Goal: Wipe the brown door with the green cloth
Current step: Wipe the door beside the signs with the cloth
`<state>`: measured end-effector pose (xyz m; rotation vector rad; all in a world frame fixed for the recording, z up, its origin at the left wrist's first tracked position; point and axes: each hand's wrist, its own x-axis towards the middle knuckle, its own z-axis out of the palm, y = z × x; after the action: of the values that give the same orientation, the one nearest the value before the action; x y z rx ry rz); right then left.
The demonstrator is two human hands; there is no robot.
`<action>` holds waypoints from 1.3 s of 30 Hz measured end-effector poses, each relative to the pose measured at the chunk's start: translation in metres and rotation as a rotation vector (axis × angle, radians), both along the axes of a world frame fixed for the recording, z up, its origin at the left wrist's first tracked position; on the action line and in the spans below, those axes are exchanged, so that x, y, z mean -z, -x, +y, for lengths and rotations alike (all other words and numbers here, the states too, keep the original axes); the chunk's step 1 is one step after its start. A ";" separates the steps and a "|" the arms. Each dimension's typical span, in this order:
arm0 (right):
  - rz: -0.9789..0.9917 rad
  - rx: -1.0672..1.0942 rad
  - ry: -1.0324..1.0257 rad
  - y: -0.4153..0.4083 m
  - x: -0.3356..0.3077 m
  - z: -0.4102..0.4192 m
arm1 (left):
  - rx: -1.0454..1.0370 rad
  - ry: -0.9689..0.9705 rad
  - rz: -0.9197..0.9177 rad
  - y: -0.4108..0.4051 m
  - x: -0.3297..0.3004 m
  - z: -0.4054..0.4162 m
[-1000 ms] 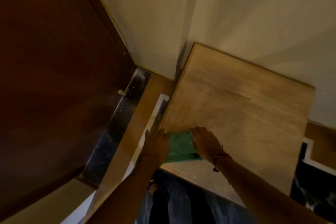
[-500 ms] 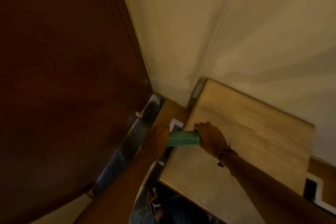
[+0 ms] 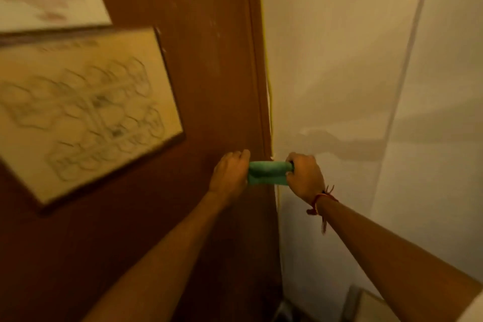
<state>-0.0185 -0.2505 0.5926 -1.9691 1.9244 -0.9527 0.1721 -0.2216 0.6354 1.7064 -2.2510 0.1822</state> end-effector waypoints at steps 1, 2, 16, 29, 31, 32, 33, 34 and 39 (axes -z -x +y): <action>-0.043 0.019 0.050 -0.012 -0.031 -0.004 | -0.008 0.068 0.002 -0.005 -0.031 0.002; -0.092 0.033 0.096 -0.022 -0.058 -0.007 | -0.008 0.135 -0.008 -0.010 -0.057 0.005; -0.982 0.120 0.278 -0.147 -0.215 -0.042 | -0.147 0.544 -0.506 -0.063 -0.199 0.024; -0.810 0.048 0.309 -0.195 -0.187 -0.056 | -0.213 0.700 -0.633 -0.082 -0.221 0.015; -0.759 0.063 0.329 -0.184 -0.199 -0.070 | -0.297 0.735 -0.585 -0.090 -0.235 0.024; -0.739 0.059 0.357 -0.182 -0.206 -0.076 | -0.338 0.747 -0.554 -0.094 -0.241 0.029; -0.721 0.050 0.386 -0.180 -0.213 -0.080 | -0.373 0.757 -0.526 -0.097 -0.246 0.033; -0.693 0.037 0.414 -0.182 -0.216 -0.083 | -0.408 0.760 -0.509 -0.099 -0.249 0.036; -0.525 -0.018 0.557 -0.190 -0.180 -0.075 | -0.505 0.715 -0.555 -0.102 -0.251 0.043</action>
<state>0.1716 -0.3251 0.7723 -1.7095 1.4391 -1.9307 0.2743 -0.1781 0.8860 1.8681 -1.6363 1.5218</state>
